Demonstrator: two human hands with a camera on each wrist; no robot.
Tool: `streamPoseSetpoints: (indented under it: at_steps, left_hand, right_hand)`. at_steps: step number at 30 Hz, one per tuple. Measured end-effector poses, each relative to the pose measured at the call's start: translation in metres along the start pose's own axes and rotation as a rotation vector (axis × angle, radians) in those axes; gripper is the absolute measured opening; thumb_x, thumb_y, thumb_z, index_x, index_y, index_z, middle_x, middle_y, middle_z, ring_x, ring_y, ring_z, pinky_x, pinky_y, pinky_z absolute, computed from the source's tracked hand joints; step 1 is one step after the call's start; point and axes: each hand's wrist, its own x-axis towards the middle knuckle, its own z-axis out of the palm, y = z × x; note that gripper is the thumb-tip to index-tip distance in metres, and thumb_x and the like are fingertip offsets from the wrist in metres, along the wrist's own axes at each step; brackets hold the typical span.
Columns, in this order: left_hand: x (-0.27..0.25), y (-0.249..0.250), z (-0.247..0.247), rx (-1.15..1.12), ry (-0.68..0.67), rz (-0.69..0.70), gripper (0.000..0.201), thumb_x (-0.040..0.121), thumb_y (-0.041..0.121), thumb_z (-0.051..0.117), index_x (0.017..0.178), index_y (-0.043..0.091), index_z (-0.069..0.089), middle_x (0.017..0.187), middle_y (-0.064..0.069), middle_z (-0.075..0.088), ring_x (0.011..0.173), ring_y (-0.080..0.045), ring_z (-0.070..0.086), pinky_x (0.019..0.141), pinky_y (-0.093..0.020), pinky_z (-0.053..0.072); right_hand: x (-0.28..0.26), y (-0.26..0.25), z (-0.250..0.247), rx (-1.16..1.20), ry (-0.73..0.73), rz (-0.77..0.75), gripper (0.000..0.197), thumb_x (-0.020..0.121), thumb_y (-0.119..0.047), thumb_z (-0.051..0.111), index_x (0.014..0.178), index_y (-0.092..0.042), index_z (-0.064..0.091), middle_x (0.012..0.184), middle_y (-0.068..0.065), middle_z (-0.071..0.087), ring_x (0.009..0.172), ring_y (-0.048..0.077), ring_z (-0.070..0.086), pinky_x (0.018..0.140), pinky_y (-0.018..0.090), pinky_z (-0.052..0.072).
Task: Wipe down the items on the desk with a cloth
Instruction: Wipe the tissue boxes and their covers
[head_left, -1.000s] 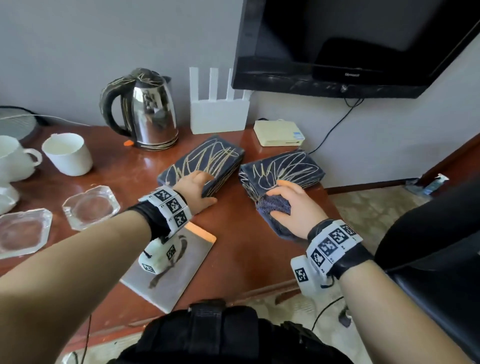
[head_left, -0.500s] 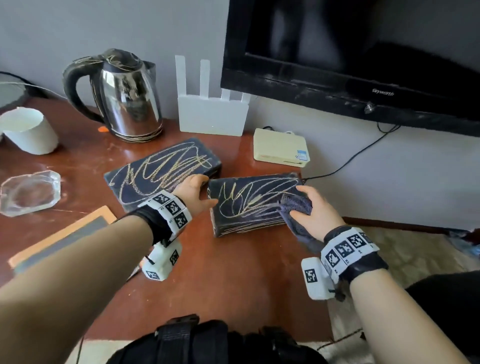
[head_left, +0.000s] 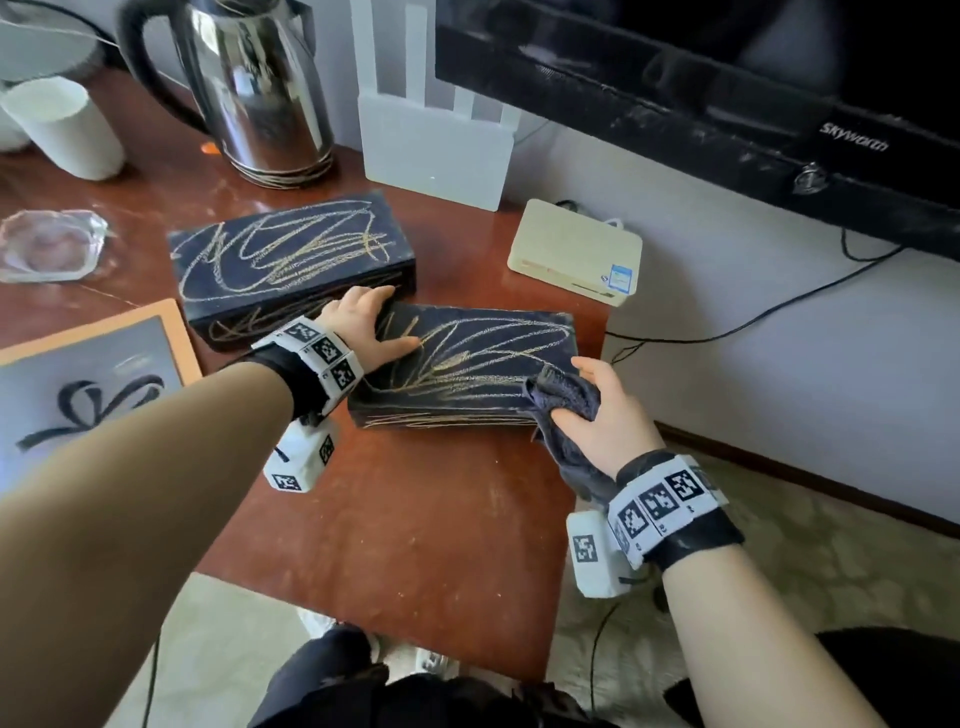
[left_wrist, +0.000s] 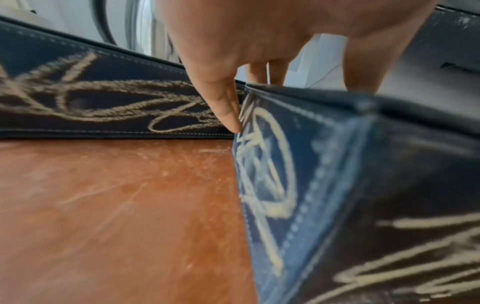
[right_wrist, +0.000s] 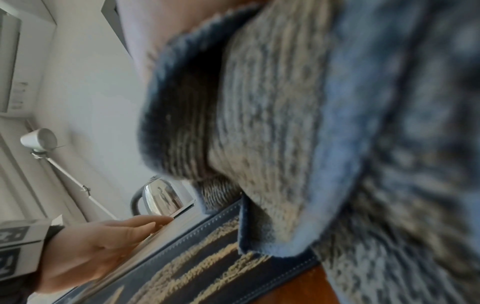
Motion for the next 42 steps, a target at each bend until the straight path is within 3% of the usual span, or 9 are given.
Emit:
streamPoseSetpoints:
  at_steps: [10, 14, 16, 19, 24, 28, 30, 33, 42]
  left_hand:
    - [-0.101, -0.044, 0.013, 0.071, 0.051, -0.133, 0.075, 0.082, 0.054, 0.058, 0.144, 0.021, 0.031, 0.144, -0.008, 0.034, 0.132, -0.031, 0.032, 0.111, -0.037, 0.025]
    - [-0.13, -0.038, 0.014, 0.222, 0.059, -0.043, 0.088, 0.078, 0.063, 0.055, 0.148, 0.03, 0.014, 0.152, -0.002, 0.019, 0.143, -0.024, 0.009, 0.117, -0.044, 0.002]
    - [-0.137, -0.026, 0.018, 0.287, -0.025, 0.036, 0.098, 0.074, 0.067, 0.056, 0.148, 0.033, 0.002, 0.155, 0.001, 0.006, 0.144, -0.022, -0.005, 0.115, -0.046, -0.008]
    - [-0.141, -0.015, 0.027, 0.324, -0.127, 0.06, 0.104, 0.072, 0.069, 0.058, 0.147, 0.037, -0.006, 0.157, 0.001, -0.008, 0.144, -0.023, -0.011, 0.115, -0.044, -0.009]
    - [-0.144, -0.015, 0.037, 0.27, -0.101, 0.033, 0.099, 0.073, 0.066, 0.06, 0.147, 0.039, 0.0, 0.157, 0.004, -0.011, 0.144, -0.021, -0.01, 0.117, -0.041, -0.004]
    - [-0.144, -0.013, 0.035, 0.26, -0.097, 0.028, 0.098, 0.073, 0.064, 0.062, 0.147, 0.038, 0.003, 0.157, 0.003, -0.009, 0.145, -0.021, -0.009, 0.116, -0.042, -0.004]
    - [-0.143, -0.012, 0.035, 0.251, -0.093, 0.027, 0.099, 0.072, 0.063, 0.064, 0.147, 0.039, 0.005, 0.157, 0.003, -0.006, 0.145, -0.021, -0.007, 0.116, -0.042, -0.003]
    - [-0.143, -0.012, 0.036, 0.224, -0.075, 0.018, 0.099, 0.07, 0.062, 0.067, 0.147, 0.038, 0.01, 0.157, 0.004, -0.002, 0.145, -0.022, -0.005, 0.117, -0.044, -0.001]
    - [-0.143, -0.009, 0.033, 0.226, -0.077, 0.015, 0.098, 0.068, 0.061, 0.069, 0.147, 0.038, 0.013, 0.157, 0.003, 0.002, 0.145, -0.022, -0.003, 0.117, -0.044, 0.0]
  right_hand:
    - [-0.04, -0.004, 0.001, -0.192, -0.327, -0.29, 0.039, 0.087, -0.018, 0.058, 0.122, -0.03, 0.047, 0.12, -0.004, 0.057, 0.105, 0.015, 0.055, 0.086, 0.027, 0.043]
    - [-0.033, -0.007, -0.012, -0.022, 0.054, -0.359, 0.042, 0.085, -0.004, 0.057, 0.123, -0.02, 0.051, 0.128, 0.002, 0.046, 0.11, 0.014, 0.048, 0.089, 0.017, 0.031]
    - [-0.026, -0.011, -0.005, -0.069, 0.117, -0.376, 0.041, 0.085, -0.006, 0.058, 0.123, -0.02, 0.053, 0.131, 0.003, 0.039, 0.114, 0.016, 0.046, 0.091, 0.017, 0.031]
    - [-0.025, -0.013, 0.025, -0.35, -0.039, -0.383, 0.036, 0.091, -0.018, 0.054, 0.126, -0.026, 0.05, 0.133, -0.004, 0.033, 0.107, 0.017, 0.051, 0.085, 0.029, 0.045]
    - [-0.053, -0.001, 0.038, -0.522, -0.075, -0.485, 0.036, 0.094, -0.02, 0.048, 0.129, -0.029, 0.05, 0.129, -0.008, 0.039, 0.104, 0.018, 0.052, 0.072, 0.027, 0.043]
    - [-0.052, -0.007, 0.016, -0.538, -0.312, -0.598, 0.027, 0.09, -0.011, 0.049, 0.109, -0.021, 0.065, 0.102, -0.013, 0.048, 0.086, -0.003, 0.051, 0.071, 0.024, 0.036]
    - [-0.034, -0.014, 0.006, -0.428, -0.183, -0.55, 0.026, 0.086, -0.007, 0.051, 0.103, -0.019, 0.066, 0.098, -0.012, 0.046, 0.083, -0.002, 0.048, 0.075, 0.024, 0.037]
    - [-0.018, -0.025, 0.015, -0.303, 0.033, -0.395, 0.032, 0.089, -0.012, 0.05, 0.117, -0.023, 0.059, 0.124, -0.004, 0.043, 0.099, 0.016, 0.051, 0.081, 0.023, 0.037]
    - [-0.041, -0.023, 0.014, -0.553, -0.354, -0.544, 0.035, 0.088, -0.012, 0.053, 0.118, -0.028, 0.062, 0.113, -0.009, 0.047, 0.11, 0.016, 0.05, 0.086, 0.023, 0.038]
